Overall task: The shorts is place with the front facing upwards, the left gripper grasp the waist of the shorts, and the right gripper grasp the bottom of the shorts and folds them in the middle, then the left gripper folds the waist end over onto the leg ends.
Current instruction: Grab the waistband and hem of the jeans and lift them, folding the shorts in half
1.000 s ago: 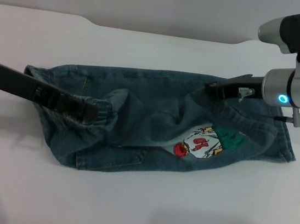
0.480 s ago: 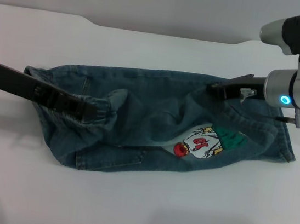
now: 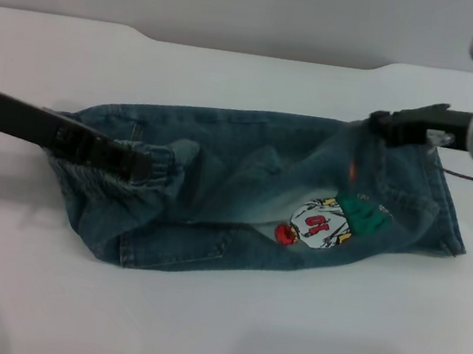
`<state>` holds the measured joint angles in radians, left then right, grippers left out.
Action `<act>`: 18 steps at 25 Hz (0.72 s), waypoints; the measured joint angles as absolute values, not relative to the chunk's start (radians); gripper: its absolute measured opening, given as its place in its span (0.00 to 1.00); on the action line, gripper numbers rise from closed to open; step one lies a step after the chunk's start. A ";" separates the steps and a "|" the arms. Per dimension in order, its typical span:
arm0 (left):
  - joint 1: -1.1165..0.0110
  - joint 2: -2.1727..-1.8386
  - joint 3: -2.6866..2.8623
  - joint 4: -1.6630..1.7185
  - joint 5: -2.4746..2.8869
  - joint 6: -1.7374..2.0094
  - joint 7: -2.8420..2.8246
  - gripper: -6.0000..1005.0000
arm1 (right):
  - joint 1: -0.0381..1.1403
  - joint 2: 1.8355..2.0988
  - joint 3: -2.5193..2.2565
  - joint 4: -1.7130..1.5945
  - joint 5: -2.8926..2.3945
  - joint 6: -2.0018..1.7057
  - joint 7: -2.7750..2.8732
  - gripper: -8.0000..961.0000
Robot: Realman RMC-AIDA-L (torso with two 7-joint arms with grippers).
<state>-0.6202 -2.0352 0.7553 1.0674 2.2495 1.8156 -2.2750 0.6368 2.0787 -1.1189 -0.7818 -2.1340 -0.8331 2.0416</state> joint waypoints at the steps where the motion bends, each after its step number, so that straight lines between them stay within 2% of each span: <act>1: -0.620 -2.035 0.755 1.067 2.249 1.816 -2.275 0.05 | 0.615 2.079 -1.127 -0.812 -2.133 -0.833 2.042 0.01; 18: -0.641 -2.036 0.756 1.058 2.251 1.766 -2.273 0.05 | 0.263 2.079 -1.304 -1.241 -2.091 -0.837 2.030 0.01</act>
<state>-0.6412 -2.0355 0.7562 1.0583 2.2505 1.7662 -2.2728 0.2634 2.0795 -1.3039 -1.2405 -2.0906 -0.8367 2.0300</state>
